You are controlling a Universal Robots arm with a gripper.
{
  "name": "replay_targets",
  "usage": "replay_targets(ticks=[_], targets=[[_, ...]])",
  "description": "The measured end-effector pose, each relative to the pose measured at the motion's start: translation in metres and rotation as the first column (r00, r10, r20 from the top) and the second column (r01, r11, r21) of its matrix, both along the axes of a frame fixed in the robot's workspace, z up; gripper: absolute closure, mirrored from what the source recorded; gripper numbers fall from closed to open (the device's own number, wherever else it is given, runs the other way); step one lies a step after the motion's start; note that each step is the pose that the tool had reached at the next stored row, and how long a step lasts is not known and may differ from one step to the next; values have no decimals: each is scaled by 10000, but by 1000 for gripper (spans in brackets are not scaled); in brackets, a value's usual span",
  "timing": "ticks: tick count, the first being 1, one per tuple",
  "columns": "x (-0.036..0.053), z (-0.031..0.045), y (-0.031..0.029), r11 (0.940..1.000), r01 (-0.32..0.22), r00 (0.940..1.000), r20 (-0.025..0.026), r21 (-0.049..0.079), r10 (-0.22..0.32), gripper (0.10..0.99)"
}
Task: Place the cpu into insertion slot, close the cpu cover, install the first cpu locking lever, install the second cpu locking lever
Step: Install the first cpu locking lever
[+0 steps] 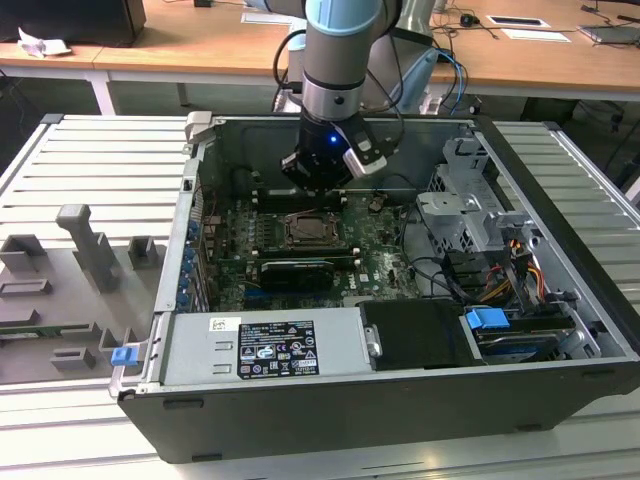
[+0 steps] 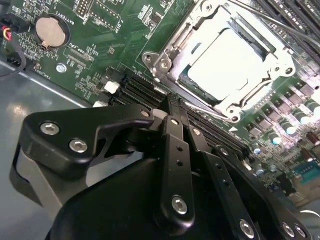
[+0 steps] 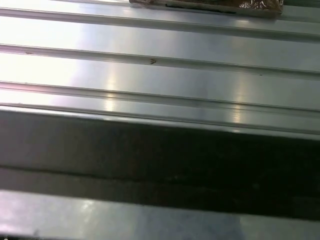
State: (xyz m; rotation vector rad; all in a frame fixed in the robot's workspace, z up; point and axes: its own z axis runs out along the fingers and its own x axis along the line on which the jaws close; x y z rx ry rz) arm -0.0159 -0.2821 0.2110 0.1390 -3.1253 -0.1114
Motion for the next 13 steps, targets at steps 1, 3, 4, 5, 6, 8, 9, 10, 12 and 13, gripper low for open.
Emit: replay_targets(ticks=[1, 3, 4, 5, 6, 8, 9, 10, 12, 13], targets=[[5, -14, 0, 10000, -1, 10000, 1, 0, 1, 980], [11, -40, 0, 10000, 1, 10000, 1, 0, -1, 980], [12, -47, 0, 10000, 0, 10000, 1, 0, 0, 980], [13, -56, 0, 10000, 1, 10000, 1, -1, -1, 980], [13, -61, 1, 10000, 0, 10000, 1, -1, 0, 980], [14, -74, 0, 10000, 0, 10000, -3, -5, 0, 980], [14, -81, 0, 10000, 0, 10000, -3, -6, 0, 980], [15, -87, 0, 10000, -1, 10000, -1, -3, 1, 980], [17, -92, 2, 10000, 0, 10000, 7, 7, 0, 980], [16, -89, 1, 10000, 0, 10000, 2, 1, 0, 980]])
